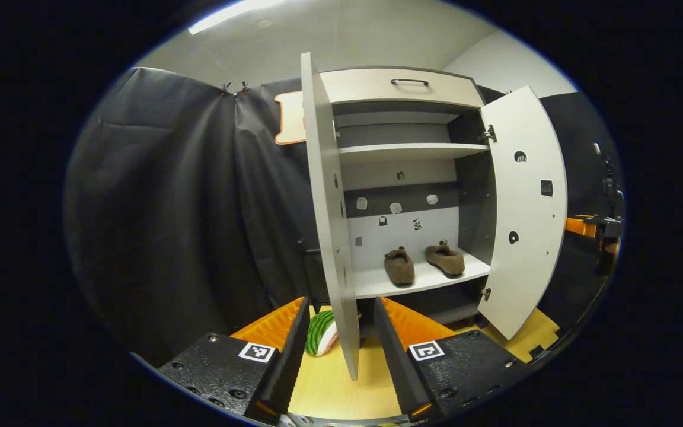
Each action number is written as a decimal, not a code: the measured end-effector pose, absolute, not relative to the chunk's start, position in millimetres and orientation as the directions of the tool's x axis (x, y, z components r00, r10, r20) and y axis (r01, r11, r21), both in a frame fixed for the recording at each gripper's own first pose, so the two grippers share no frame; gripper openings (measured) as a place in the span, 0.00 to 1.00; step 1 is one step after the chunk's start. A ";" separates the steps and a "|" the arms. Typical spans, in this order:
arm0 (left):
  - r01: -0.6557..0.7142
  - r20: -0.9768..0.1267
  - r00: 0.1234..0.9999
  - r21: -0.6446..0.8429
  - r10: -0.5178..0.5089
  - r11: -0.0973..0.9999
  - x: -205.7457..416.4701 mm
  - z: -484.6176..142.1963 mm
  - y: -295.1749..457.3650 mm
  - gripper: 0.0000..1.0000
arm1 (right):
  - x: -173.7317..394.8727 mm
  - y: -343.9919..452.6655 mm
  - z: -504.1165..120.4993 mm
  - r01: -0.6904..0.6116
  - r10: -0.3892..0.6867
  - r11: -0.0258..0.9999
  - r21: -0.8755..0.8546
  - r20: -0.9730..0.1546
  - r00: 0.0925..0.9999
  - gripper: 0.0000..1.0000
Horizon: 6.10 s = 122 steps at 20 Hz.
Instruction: Grab one shoe with the right hand and put it into the shoe cabinet, grab the other shoe with the left hand and put it into the shoe cabinet; then close the right door with the right hand and the left door with the left hand.
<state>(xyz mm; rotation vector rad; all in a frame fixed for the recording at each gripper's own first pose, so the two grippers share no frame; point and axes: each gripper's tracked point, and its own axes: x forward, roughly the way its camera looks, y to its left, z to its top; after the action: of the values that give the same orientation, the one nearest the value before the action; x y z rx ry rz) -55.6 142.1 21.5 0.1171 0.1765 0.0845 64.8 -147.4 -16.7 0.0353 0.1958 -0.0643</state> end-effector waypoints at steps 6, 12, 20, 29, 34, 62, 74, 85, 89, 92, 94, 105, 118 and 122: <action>-0.115 -0.176 0.976 0.094 0.130 0.989 -62.7 17.3 146.5 0.67 | 66.9 -133.8 -19.1 -0.015 0.023 0.999 0.041 -0.202 0.979 0.75; -0.151 -0.178 0.971 0.076 0.163 0.986 -71.0 17.7 150.5 0.67 | 74.5 -89.6 -21.7 -0.131 0.145 0.988 0.080 -0.211 0.967 0.75; -0.253 -0.190 0.947 0.062 0.260 0.966 -96.7 13.1 179.7 0.68 | 100.6 -22.4 -31.8 -0.270 0.296 0.953 0.140 -0.216 0.931 0.72; -0.337 -0.183 0.922 0.057 0.342 0.940 -106.6 12.4 209.6 0.67 | 130.5 34.0 -47.8 -0.352 0.382 0.922 0.159 -0.233 0.895 0.75; -0.364 -0.190 0.910 0.057 0.368 0.930 -109.3 10.7 221.8 0.68 | 157.2 62.7 -56.6 -0.359 0.388 0.920 0.156 -0.241 0.890 0.72; -0.383 -0.190 0.905 0.020 0.380 0.924 -88.1 3.9 251.5 0.67 | 238.0 100.3 -70.9 -0.183 0.200 0.978 0.103 -0.189 0.961 0.80; -0.349 -0.191 0.921 -0.017 0.339 0.937 -83.5 0.7 247.1 0.67 | 242.9 102.8 -75.7 -0.158 0.171 0.984 0.081 -0.182 0.968 0.81; -0.194 -0.175 0.968 -0.069 0.179 0.979 -31.5 -12.1 225.7 0.65 | 199.7 90.9 -49.3 -0.197 0.209 0.976 0.089 -0.157 0.965 0.81; -0.121 -0.167 0.980 -0.047 0.112 0.992 -11.7 -13.9 216.5 0.65 | 164.4 69.3 -21.9 -0.202 0.208 0.977 0.066 -0.121 0.970 0.81; -0.068 -0.157 0.986 -0.043 0.061 0.997 8.9 -16.0 209.2 0.65 | 140.4 50.8 -1.1 -0.195 0.199 0.979 0.055 -0.097 0.975 0.81; -0.041 -0.152 0.988 -0.036 0.035 0.998 20.9 -18.1 206.3 0.66 | 126.4 37.9 12.6 -0.185 0.188 0.982 0.043 -0.075 0.979 0.81; -0.013 -0.170 0.985 -0.035 0.007 0.999 37.0 -25.5 197.0 0.58 | 93.7 1.3 23.6 -0.135 0.135 0.991 0.011 -0.053 0.989 0.81; 0.143 -0.154 0.977 -0.037 -0.147 0.989 48.6 -25.9 136.2 0.59 | 84.9 -9.6 18.4 -0.118 0.119 0.993 0.010 -0.072 0.990 0.81; 0.192 -0.146 0.969 -0.048 -0.197 0.980 57.2 -27.5 114.1 0.58 | 81.2 -21.2 16.8 -0.095 0.095 0.995 0.001 -0.083 0.992 0.80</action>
<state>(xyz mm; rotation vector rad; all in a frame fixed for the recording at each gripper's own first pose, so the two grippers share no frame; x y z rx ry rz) 57.2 114.1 -27.5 -0.0336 0.1509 -0.1964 81.2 -21.2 16.8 -0.0029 0.0826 0.0949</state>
